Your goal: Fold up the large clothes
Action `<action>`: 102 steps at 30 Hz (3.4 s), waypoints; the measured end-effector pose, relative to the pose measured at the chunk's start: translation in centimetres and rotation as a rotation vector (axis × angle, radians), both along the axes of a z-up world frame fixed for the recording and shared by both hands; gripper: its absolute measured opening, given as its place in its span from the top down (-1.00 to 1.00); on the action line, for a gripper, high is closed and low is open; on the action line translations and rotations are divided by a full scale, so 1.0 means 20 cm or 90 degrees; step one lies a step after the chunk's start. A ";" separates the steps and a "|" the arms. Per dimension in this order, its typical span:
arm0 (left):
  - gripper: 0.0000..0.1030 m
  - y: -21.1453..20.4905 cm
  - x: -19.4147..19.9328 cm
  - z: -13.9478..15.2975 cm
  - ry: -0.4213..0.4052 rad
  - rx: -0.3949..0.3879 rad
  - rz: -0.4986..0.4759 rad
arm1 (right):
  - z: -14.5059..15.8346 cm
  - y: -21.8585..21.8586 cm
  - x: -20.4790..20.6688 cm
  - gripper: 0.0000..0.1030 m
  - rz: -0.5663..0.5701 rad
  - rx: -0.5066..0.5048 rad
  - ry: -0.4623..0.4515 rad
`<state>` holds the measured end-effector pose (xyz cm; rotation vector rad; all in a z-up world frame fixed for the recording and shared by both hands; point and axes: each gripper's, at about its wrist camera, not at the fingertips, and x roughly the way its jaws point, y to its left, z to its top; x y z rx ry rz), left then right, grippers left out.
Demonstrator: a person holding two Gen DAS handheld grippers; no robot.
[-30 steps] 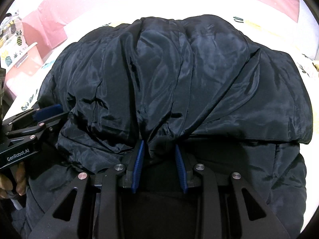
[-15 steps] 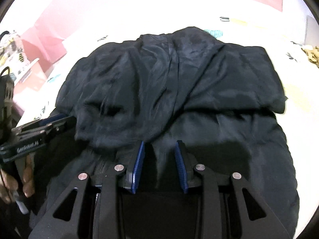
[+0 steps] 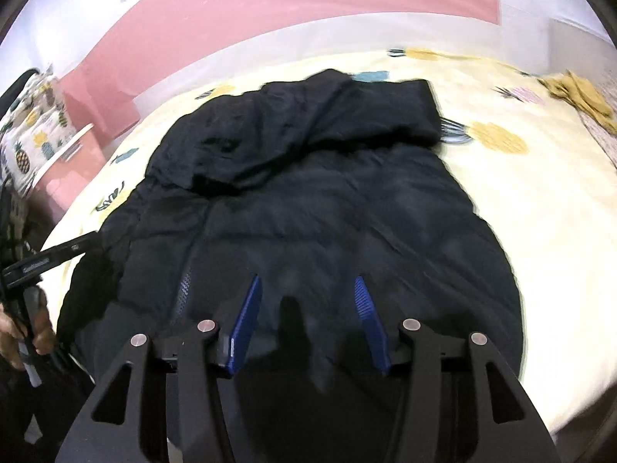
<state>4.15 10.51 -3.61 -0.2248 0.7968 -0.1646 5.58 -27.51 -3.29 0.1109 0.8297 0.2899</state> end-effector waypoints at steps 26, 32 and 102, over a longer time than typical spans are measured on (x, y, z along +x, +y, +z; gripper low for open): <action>-0.33 0.16 -0.22 -0.21 0.057 0.007 0.070 | -0.23 -0.56 -0.08 -0.30 -0.134 0.107 0.115; -0.36 0.13 -0.26 -0.24 0.059 -0.001 0.056 | -0.25 -0.49 -0.13 -0.32 -0.085 0.146 0.135; 0.58 0.38 1.39 0.00 0.008 -0.129 0.099 | -0.02 -0.41 1.49 0.69 -0.150 0.284 0.084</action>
